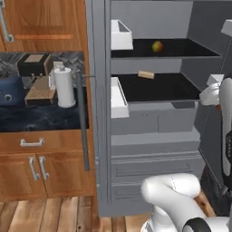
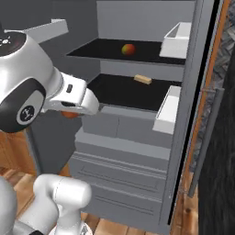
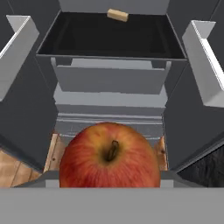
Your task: Pick up the apple and mango from the fridge and place one fruit on each plate on the dining counter.
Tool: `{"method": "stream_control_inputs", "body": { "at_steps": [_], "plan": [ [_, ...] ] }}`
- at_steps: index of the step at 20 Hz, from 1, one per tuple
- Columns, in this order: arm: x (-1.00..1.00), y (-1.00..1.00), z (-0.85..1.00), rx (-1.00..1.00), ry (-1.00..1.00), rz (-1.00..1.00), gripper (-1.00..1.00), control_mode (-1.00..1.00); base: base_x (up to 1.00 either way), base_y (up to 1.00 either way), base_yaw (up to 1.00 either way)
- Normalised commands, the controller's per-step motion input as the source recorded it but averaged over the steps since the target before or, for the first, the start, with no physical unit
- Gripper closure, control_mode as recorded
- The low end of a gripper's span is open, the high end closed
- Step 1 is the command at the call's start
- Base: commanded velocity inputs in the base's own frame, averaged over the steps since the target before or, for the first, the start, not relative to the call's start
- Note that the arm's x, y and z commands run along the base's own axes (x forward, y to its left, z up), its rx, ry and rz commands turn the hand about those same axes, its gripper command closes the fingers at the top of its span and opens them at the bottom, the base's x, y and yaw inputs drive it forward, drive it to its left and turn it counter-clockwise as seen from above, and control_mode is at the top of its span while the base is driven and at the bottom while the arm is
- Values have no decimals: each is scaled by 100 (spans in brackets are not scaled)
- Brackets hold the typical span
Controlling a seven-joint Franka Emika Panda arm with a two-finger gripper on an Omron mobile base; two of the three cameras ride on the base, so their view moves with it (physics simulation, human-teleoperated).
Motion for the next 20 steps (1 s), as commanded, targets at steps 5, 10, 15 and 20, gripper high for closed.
{"method": "stream_control_inputs", "body": {
  "at_steps": [5,10,15,20],
  "plan": [
    [0,0,0,0,0,0,100,100,-89,-3,43],
    [0,0,0,0,0,0,100,100,-91,-16,45],
    [0,0,0,0,0,0,100,100,-97,-32,43],
    [0,0,0,0,0,0,100,100,-100,-25,41]
  ]
}}
